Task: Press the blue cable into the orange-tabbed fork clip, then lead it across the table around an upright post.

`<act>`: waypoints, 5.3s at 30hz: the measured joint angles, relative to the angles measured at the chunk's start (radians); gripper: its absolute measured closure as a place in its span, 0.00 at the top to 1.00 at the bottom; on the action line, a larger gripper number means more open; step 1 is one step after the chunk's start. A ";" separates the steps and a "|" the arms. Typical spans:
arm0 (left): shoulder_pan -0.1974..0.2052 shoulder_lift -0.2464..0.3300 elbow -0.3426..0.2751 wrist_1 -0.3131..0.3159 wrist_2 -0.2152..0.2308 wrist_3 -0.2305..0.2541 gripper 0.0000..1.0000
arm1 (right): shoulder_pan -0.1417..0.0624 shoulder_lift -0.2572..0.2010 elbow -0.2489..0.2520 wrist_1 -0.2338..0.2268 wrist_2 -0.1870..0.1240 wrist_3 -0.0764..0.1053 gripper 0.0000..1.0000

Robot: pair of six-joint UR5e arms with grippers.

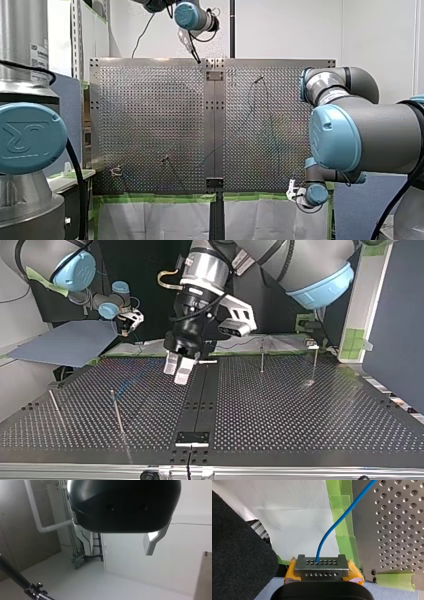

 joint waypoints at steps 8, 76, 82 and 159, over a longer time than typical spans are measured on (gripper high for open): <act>0.000 -0.031 -0.076 0.075 -0.031 -0.011 1.00 | 0.000 -0.001 0.000 0.000 -0.001 0.000 0.00; 0.036 -0.131 -0.665 0.513 -0.021 0.064 1.00 | 0.003 -0.003 -0.003 0.009 0.000 -0.020 0.00; 0.051 -0.131 -0.729 0.525 -0.010 0.062 1.00 | 0.003 -0.004 -0.003 0.009 -0.001 -0.020 0.00; 0.082 -0.132 -0.877 0.565 0.059 0.062 1.00 | 0.002 -0.010 -0.003 0.026 0.004 -0.031 0.00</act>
